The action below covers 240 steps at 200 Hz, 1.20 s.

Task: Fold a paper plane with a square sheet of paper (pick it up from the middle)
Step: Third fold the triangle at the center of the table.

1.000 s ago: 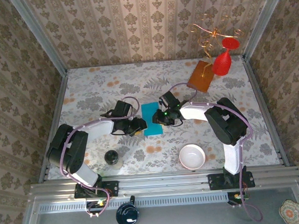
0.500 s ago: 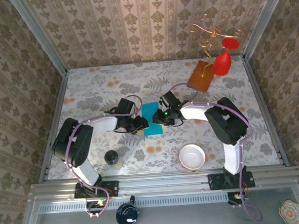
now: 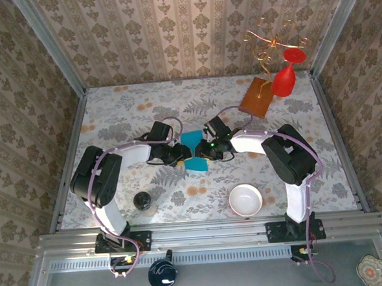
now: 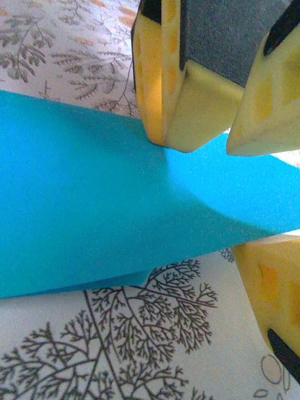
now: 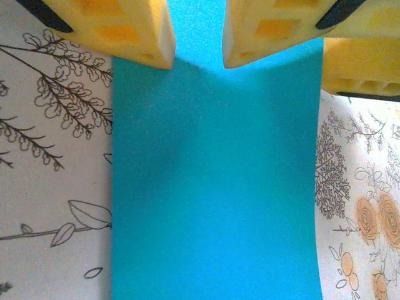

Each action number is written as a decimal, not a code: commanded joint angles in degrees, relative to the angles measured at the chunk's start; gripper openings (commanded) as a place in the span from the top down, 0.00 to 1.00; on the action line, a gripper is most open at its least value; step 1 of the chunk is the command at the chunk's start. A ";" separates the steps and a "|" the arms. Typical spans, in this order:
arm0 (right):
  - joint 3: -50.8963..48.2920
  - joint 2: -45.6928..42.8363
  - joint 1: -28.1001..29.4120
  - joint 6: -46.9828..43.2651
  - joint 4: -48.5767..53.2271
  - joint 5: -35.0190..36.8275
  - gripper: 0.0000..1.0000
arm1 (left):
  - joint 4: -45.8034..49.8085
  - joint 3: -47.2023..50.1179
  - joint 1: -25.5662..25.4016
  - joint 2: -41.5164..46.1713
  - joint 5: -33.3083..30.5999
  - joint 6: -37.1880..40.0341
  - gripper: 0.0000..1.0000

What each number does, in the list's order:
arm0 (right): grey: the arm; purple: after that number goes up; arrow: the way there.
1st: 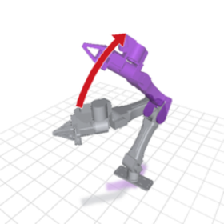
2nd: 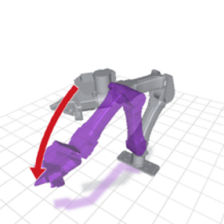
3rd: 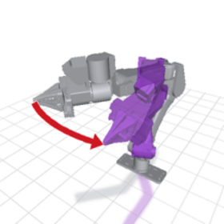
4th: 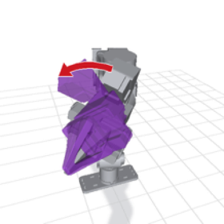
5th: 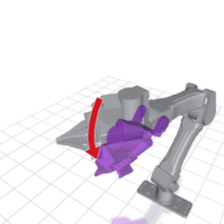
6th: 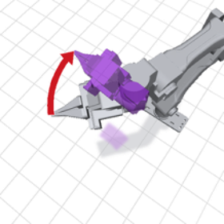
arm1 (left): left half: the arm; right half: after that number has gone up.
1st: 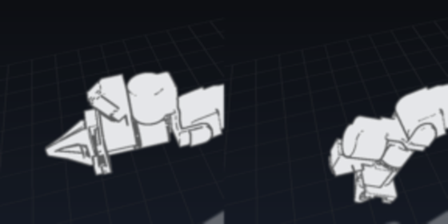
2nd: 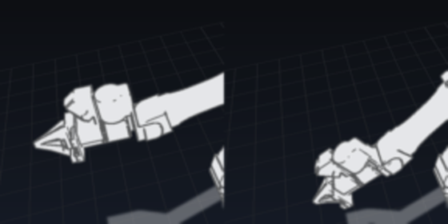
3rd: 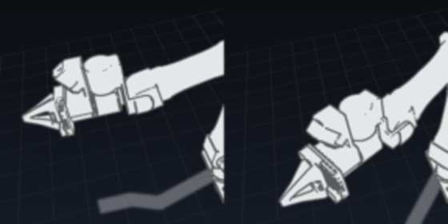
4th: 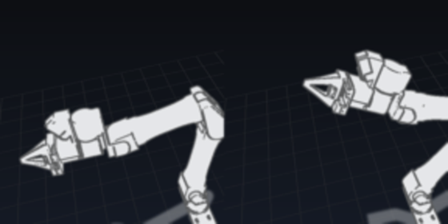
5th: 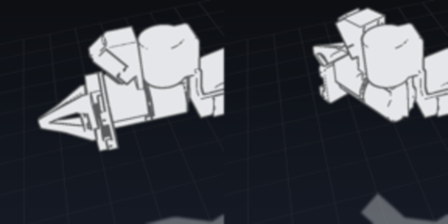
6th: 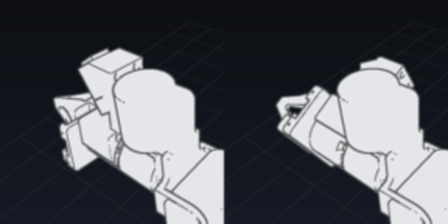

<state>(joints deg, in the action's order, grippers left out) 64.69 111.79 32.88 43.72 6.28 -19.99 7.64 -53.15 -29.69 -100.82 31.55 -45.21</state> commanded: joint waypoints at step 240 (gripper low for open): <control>-19.83 -23.93 7.30 -34.59 -20.75 22.04 0.40 | -7.79 4.56 1.80 6.93 1.00 -11.57 0.97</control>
<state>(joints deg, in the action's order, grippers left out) 46.83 88.82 37.26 20.01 -8.14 -2.17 0.56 -49.45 -28.03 -95.79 31.75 -53.98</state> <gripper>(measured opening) 0.596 0.065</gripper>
